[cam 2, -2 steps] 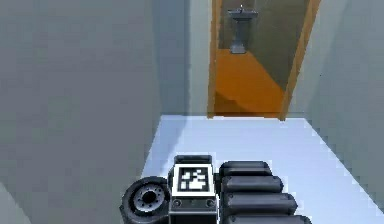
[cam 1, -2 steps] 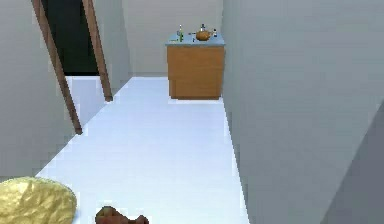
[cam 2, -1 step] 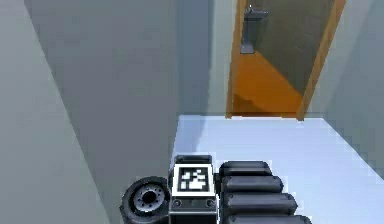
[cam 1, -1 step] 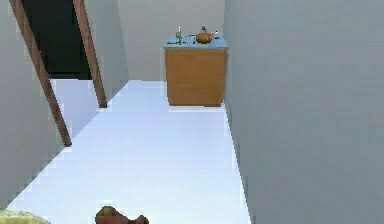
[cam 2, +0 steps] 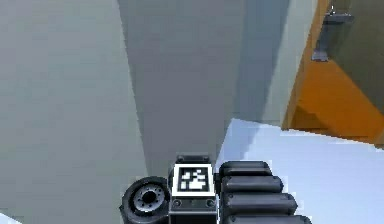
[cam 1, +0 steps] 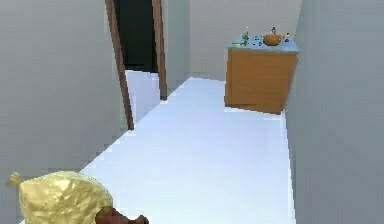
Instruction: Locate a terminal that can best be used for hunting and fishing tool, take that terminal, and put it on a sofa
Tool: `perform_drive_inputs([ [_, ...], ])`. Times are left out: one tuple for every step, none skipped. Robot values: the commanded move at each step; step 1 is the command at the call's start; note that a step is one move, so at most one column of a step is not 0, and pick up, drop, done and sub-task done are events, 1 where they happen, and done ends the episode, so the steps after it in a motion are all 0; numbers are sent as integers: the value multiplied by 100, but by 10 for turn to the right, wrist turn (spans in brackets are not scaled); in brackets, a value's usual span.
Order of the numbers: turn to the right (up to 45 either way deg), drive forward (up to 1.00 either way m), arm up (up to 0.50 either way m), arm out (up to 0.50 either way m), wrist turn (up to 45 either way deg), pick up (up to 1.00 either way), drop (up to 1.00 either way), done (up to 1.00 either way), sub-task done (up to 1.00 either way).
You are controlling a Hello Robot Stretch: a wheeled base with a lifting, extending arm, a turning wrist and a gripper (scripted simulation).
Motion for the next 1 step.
perform_drive_inputs([
  [0, 100, 0, 0, 0, 0, 0, 0, 0],
])
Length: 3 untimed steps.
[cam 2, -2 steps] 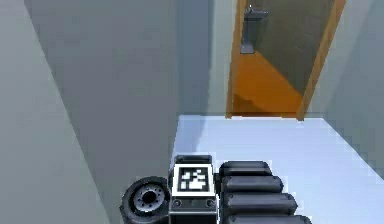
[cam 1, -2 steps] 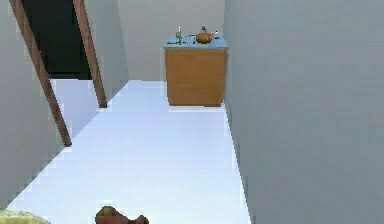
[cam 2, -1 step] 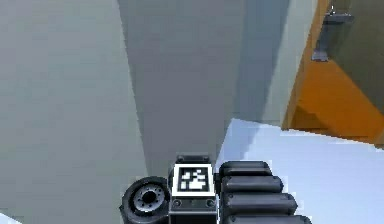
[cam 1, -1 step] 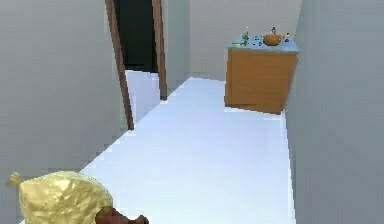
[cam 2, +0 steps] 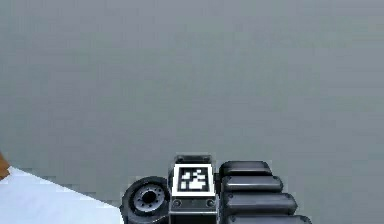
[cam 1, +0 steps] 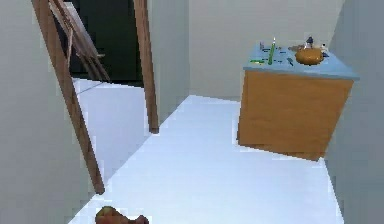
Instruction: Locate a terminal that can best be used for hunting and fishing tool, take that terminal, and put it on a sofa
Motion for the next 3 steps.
perform_drive_inputs([
  [-60, 0, 0, 0, 0, 0, 0, 0, 0],
  [0, 100, 0, 0, 0, 0, 0, 0, 0],
  [0, 50, 0, 0, 0, 0, 0, 0, 0],
])
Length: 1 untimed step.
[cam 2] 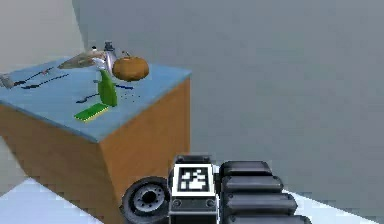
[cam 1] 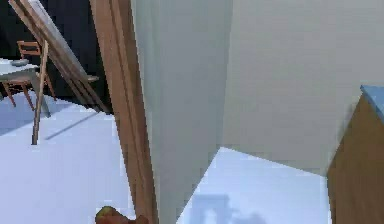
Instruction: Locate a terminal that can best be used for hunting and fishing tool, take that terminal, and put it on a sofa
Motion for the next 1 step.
perform_drive_inputs([
  [-450, 0, 0, 0, 0, 0, 0, 0, 0],
])
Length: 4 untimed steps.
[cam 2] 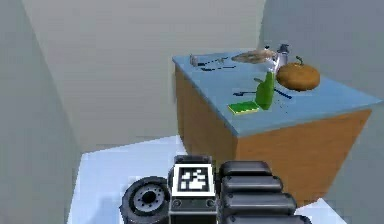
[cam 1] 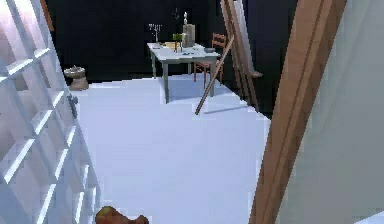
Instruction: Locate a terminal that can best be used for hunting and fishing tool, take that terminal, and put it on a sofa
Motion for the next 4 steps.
perform_drive_inputs([
  [-120, 0, 0, 0, 0, 0, 0, 0, 0],
  [0, 100, 0, 0, 0, 0, 0, 0, 0],
  [-120, 0, 0, 0, 0, 0, 0, 0, 0],
  [0, 20, 0, 0, 0, 0, 0, 0, 0],
])
